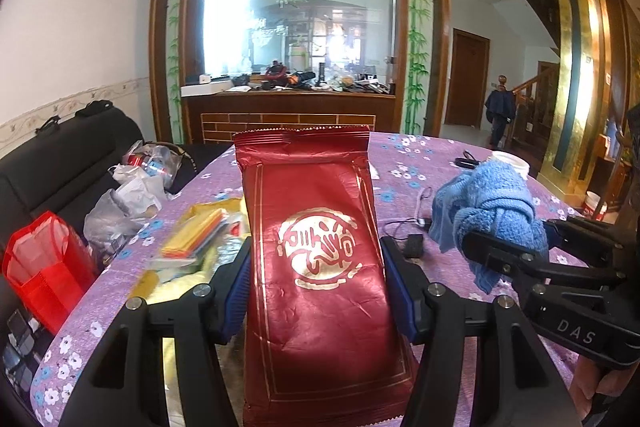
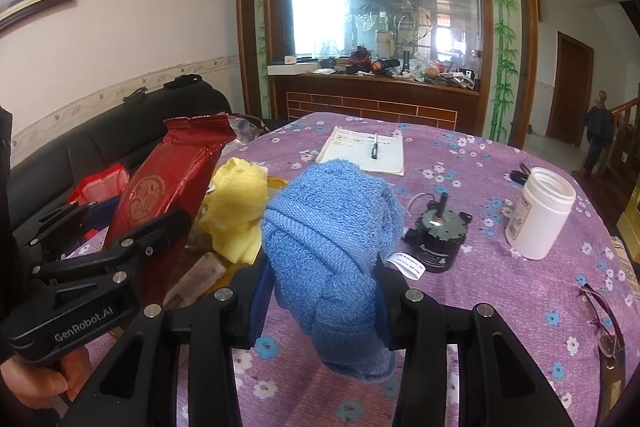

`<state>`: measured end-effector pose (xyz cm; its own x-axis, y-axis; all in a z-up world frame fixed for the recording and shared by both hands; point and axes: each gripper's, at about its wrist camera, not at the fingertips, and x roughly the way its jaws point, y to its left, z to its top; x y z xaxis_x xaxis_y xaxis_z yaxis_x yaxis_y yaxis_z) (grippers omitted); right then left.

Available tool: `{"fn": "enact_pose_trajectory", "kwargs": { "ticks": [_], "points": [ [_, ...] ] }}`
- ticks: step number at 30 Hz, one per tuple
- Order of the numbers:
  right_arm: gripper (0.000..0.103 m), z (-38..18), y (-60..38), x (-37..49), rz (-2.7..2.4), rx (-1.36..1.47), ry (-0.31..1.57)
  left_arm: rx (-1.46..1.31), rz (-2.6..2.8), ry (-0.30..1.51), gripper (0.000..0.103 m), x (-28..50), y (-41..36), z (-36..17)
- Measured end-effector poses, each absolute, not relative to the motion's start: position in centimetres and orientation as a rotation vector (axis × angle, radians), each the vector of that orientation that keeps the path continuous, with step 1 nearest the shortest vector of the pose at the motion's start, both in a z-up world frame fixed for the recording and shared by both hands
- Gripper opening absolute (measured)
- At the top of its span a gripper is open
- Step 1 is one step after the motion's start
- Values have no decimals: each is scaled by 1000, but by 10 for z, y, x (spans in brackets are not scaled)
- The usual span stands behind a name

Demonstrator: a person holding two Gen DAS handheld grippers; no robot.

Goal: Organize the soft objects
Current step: 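Lower the red packet and blue towel over the foam box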

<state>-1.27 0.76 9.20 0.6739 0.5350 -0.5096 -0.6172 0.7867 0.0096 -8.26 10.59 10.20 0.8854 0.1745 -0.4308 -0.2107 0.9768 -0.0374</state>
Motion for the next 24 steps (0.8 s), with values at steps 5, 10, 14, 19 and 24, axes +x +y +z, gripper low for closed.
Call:
{"fn": "enact_pose_trajectory", "kwargs": {
  "ticks": [5,10,14,19,24],
  "points": [
    [46,96,26,-13,676,-175,519,-113,224,445,59,-86,127,101],
    [46,97,45,-15,700,-194,519,-135,242,449,59,-89,145,99],
    [46,100,60,-15,715,-192,523,-154,256,451,59,-92,158,96],
    [46,104,79,-16,737,-193,526,-175,271,456,59,-96,171,93],
    [47,109,98,-17,761,-199,515,-185,281,468,59,-98,181,89]
  ]
}}
